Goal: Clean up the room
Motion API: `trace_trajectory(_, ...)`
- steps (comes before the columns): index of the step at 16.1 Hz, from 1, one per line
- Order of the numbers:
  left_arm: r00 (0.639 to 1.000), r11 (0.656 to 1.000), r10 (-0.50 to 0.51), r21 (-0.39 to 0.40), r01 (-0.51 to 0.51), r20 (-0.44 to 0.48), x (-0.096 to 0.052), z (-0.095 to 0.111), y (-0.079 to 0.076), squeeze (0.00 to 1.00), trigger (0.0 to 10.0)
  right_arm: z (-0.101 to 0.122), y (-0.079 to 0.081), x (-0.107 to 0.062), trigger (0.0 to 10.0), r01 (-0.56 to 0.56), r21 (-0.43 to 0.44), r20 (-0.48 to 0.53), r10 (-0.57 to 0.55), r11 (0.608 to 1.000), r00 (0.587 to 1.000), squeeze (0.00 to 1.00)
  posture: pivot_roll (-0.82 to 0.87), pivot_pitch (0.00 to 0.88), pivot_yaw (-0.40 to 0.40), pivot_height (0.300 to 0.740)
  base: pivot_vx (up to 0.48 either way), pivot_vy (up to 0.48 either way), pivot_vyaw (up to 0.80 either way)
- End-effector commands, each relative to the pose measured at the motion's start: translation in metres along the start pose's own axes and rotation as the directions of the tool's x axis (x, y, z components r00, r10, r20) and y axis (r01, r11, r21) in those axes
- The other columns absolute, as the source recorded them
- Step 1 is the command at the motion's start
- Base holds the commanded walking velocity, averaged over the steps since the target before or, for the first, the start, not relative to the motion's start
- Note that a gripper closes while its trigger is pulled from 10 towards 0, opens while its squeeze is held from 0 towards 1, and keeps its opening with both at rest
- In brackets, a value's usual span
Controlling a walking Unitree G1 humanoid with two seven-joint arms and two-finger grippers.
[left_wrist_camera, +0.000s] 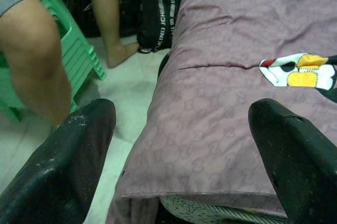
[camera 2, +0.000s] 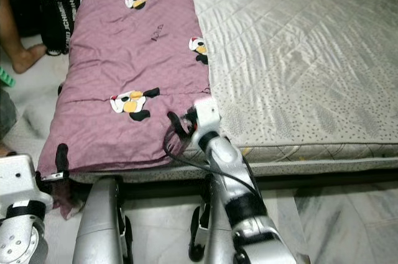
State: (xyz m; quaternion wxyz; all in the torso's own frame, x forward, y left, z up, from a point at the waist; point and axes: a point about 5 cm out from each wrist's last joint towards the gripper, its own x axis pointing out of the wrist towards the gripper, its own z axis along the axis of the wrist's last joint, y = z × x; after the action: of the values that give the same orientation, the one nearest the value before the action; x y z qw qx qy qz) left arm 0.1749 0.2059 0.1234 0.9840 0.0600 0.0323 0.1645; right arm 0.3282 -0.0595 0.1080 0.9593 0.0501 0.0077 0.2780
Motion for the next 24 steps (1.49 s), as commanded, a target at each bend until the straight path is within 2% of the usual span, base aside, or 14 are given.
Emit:
trace_trajectory(1,1.0,1.0,-0.008,-0.006,0.008,0.02,-0.001,0.007,-0.004,0.0,10.0,0.007,0.01,0.006,10.0,-0.05,0.015,0.044,0.05,0.999,0.998,0.0,0.24,0.226,-0.11,0.558,0.0,0.0,0.0)
trace_trajectory(5,0.999,0.999,-0.031,-0.015,0.031,0.033,0.003,0.01,-0.009,0.0,10.0,0.021,0.013,0.016,10.0,-0.044,0.052,0.098,0.038,0.998,0.994,0.0,0.24,0.21,-0.104,0.558,0.0,0.0,0.0)
trace_trajectory(7,0.997,0.997,-0.076,-0.025,0.076,0.031,0.006,0.01,-0.015,0.0,10.0,-0.001,0.032,0.022,10.0,-0.135,0.052,-0.034,0.137,0.99,0.99,0.0,0.24,0.206,-0.096,0.558,0.0,0.0,0.0)
trace_trajectory(9,0.995,0.995,-0.099,-0.026,0.1,0.028,0.007,0.009,-0.019,0.0,10.0,-0.016,0.04,0.022,10.0,-0.159,0.032,-0.119,0.162,0.987,0.98,0.0,0.24,0.205,-0.094,0.558,0.0,0.0,0.0)
trace_trajectory(11,0.99,0.99,-0.14,-0.033,0.141,0.025,0.007,0.01,-0.025,0.0,10.0,-0.04,0.054,0.021,10.0,-0.173,0.044,-0.258,0.178,0.984,0.949,0.0,0.25,0.205,-0.097,0.558,0.0,0.0,0.0)
trace_trajectory(13,0.988,0.987,-0.153,-0.035,0.154,0.019,0.005,0.009,-0.026,0.0,10.0,-0.048,0.061,0.021,10.0,-0.18,0.07,-0.3,0.193,0.981,0.934,0.0,0.25,0.208,-0.1,0.558,0.0,0.0,0.0)
trace_trajectory(15,0.986,0.985,-0.165,-0.038,0.166,0.018,0.005,0.009,-0.028,0.0,10.0,-0.054,0.061,0.02,10.0,-0.158,0.073,-0.345,0.173,0.985,0.923,0.0,0.25,0.209,-0.099,0.558,0.0,0.0,0.0)
trace_trajectory(17,0.985,0.985,-0.17,-0.039,0.17,0.017,0.005,0.009,-0.028,0.0,10.0,-0.056,0.055,0.021,10.0,-0.095,0.085,-0.37,0.12,0.992,0.921,0.0,0.25,0.211,-0.097,0.558,0.0,0.0,0.0)
trace_trajectory(18,0.985,0.984,-0.174,-0.04,0.175,0.015,0.005,0.009,-0.029,0.0,10.0,-0.055,0.047,0.021,10.0,-0.013,0.127,-0.375,0.06,0.992,0.925,0.0,0.24,0.212,-0.095,0.558,0.0,0.0,0.0)
trace_trajectory(21,0.984,0.983,-0.178,-0.041,0.178,0.009,0.004,0.008,-0.029,0.0,10.0,-0.057,0.022,0.016,10.0,0.171,0.172,-0.4,-0.09,0.97,0.912,0.0,0.24,0.217,-0.09,0.558,0.0,0.0,0.0)
trace_trajectory(24,0.982,0.981,-0.188,-0.046,0.187,-0.004,0.004,0.007,-0.029,0.0,10.0,-0.059,-0.028,-0.005,10.0,0.432,0.187,-0.452,-0.313,0.882,0.835,0.0,0.22,0.226,-0.083,0.558,0.0,0.0,0.0)
